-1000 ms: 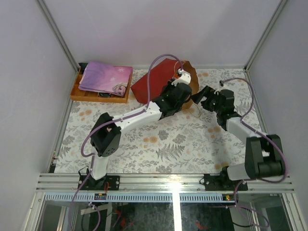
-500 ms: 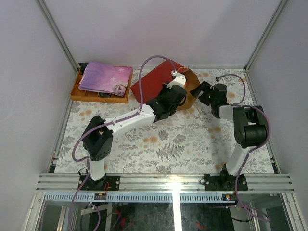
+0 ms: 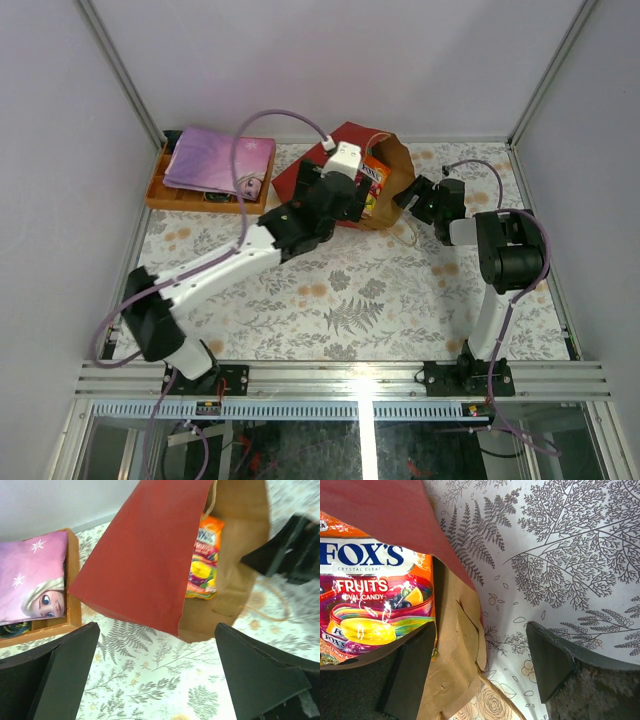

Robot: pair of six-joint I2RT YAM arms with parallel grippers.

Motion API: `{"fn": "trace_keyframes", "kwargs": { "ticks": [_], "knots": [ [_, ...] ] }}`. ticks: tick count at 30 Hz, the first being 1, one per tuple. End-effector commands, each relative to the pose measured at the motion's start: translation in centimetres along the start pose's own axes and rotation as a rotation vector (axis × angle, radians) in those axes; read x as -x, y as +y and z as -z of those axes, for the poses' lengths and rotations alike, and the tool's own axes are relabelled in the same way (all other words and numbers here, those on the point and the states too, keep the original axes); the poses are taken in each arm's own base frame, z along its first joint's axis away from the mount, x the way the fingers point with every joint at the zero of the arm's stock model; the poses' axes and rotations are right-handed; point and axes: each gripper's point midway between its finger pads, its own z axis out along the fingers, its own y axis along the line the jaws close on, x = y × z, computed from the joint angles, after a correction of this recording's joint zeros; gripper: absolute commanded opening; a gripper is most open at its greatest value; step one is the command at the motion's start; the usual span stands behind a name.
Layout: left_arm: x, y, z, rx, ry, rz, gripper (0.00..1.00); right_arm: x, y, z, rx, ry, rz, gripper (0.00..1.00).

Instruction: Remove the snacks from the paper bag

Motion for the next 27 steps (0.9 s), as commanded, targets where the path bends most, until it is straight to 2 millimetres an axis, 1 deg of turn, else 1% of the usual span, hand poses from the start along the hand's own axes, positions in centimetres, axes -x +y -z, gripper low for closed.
{"fn": "trace_keyframes", "kwargs": {
  "ticks": [1,3,4,6,7,8,10,12,13,15,17,19,21,22,24,27],
  "knots": [
    [2.5,1.1,3.6,-0.111,-0.059,0.202,1.0,1.6,0.7,0.3,0.033,-0.072,0.039,0.81],
    [1.6,3.0,3.7,-0.133,-0.046,0.309,1.0,1.4,0.8,0.2,0.063,-0.069,0.027,0.8],
    [0.9,3.4,3.6,-0.191,-0.026,0.375,1.0,1.4,1.1,0.1,0.087,-0.07,0.02,0.8],
    [-0.9,5.6,2.9,-0.249,0.013,0.527,1.0,1.2,1.4,-0.2,0.127,-0.065,0.013,0.76],
    [-1.7,7.1,2.5,-0.256,0.027,0.599,1.0,1.0,1.5,-0.5,0.138,-0.06,0.01,0.74],
    [-2.8,8.4,2.0,-0.244,0.049,0.656,1.0,0.9,1.8,-0.6,0.158,-0.054,0.006,0.71],
    [-4.5,10.5,1.5,-0.199,0.065,0.732,1.0,0.7,2.2,-0.8,0.188,-0.049,-0.003,0.66],
    [-5.6,12.0,1.0,-0.146,0.058,0.796,1.0,0.5,2.4,-0.9,0.209,-0.043,-0.014,0.58],
    [-6.4,12.7,0.7,-0.119,0.057,0.83,1.0,0.4,2.5,-1.0,0.217,-0.041,-0.022,0.53],
    [-7.3,13.8,0.1,-0.09,0.033,0.898,1.0,0.2,2.7,-1.2,0.236,-0.029,-0.042,0.41],
    [-8.5,14.6,-0.7,-0.069,0.029,0.961,1.0,-0.1,2.9,-1.1,0.254,-0.017,-0.06,0.28],
    [-10.1,15.3,-1.9,-0.039,0.046,1.005,1.0,-0.3,3.1,-0.7,0.262,-0.017,-0.075,0.15],
    [-11.4,15.2,-3.2,-0.033,0.075,1.036,1.0,-0.6,3.0,-0.1,0.255,-0.019,-0.106,0.03],
    [-12.0,14.9,-3.9,-0.042,0.094,1.047,1.0,-0.8,2.8,0.3,0.243,-0.021,-0.129,0.0],
    [-12.6,14.2,-5.1,-0.066,0.12,1.066,1.0,-1.2,2.4,1.5,0.219,-0.039,-0.171,0.0],
    [-12.7,13.2,-6.4,-0.12,0.118,1.096,1.0,-2.6,1.3,3.5,0.171,-0.051,-0.249,0.0]
  ]
}}
